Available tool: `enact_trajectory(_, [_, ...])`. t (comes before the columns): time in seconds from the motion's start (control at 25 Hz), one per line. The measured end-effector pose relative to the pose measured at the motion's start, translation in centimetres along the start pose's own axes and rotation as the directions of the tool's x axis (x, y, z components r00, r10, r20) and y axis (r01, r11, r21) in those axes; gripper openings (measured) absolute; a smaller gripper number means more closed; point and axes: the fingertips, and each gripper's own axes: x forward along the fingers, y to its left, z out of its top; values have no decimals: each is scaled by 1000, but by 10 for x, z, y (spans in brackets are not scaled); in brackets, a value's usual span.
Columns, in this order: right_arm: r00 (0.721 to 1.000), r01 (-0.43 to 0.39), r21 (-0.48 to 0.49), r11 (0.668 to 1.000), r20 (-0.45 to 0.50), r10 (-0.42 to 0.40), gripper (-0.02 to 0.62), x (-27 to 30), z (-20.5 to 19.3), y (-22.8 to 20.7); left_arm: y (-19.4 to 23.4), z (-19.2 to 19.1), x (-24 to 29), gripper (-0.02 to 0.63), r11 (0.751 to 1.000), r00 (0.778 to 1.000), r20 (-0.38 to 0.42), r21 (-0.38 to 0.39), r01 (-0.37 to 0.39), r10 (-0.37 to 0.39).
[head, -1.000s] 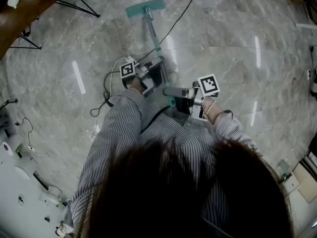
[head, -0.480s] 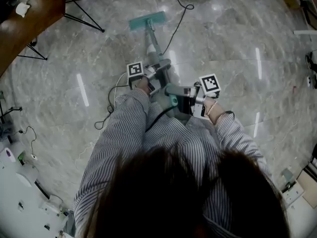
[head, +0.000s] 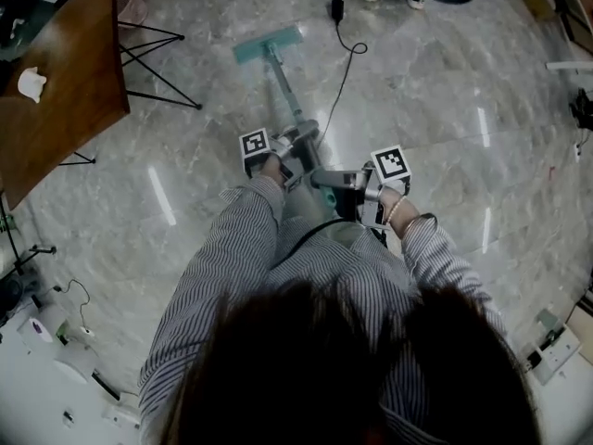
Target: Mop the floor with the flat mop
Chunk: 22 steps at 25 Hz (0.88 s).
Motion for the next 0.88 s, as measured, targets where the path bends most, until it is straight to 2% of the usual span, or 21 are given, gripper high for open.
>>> enact_trajectory(0.16, [998,-38,9,999,40,37,193,44,67,30,-40,71,13,152,999,999,-7,-5,-41,41])
enact_trajectory(0.4, [993,-14,32,999,118,10,186,102,165,61,-89,175,37,152,993,994,-33,55,-101,103])
enact_trajectory(0.56, [992,17,23,1000,126,-20,186,114,210,83,-116,213,59,158,994,995,-46,76,-82,86])
enact_trajectory(0.72, [977,-2,42,999,211,-7,185,122,247,98,-136,244,74,160,997,999,13,68,-44,43])
enact_trajectory(0.88, [967,15,67,998,254,-32,178,126,255,95,-136,256,77,156,997,998,52,61,-42,39])
